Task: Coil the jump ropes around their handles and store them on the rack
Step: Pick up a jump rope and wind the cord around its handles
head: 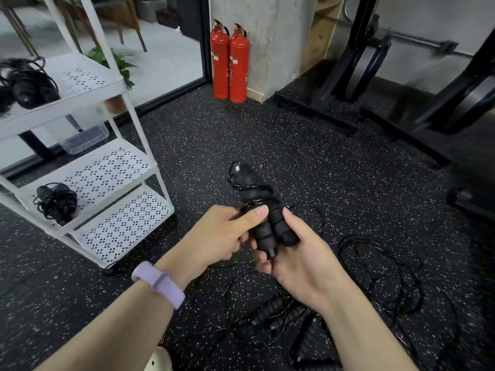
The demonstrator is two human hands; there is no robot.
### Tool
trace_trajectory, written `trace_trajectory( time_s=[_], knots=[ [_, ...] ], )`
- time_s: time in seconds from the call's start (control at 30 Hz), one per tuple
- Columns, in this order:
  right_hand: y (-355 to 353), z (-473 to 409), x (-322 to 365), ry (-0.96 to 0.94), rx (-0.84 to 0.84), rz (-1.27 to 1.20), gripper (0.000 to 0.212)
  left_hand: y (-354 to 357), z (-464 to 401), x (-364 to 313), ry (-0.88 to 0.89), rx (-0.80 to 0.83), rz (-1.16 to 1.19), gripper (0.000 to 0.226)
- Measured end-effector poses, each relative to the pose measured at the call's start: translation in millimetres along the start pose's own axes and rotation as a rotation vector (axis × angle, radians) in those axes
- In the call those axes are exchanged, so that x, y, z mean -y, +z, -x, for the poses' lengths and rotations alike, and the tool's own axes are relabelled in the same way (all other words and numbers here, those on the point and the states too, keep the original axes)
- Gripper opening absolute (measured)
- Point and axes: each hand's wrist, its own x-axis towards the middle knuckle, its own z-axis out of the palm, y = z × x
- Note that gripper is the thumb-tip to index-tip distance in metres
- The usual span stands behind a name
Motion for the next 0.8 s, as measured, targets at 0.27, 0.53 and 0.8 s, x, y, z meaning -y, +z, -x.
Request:
trace_trajectory(
  time_s=[0.27, 0.53, 0.8],
  knots=[
    [-16.3, 10.4, 9.2, -0.268, -0.396, 0.943, 0.034, -8.2, -4.2, 8.6, 0.132, -0.144, -0.545, 0.047],
    [-17.8, 10.4, 3.1, -0.123, -0.440, 1.312, 0.021, -0.7, 7.5, 9.9, 0.342, -0.139, -0.968, 0.012],
    [-25.8, 14.9, 11.7, 0.068, -0.205, 1.422, 0.043, 0.8, 7.2, 12.2, 0.553, 0.055, -1.165, 0.020]
  ],
)
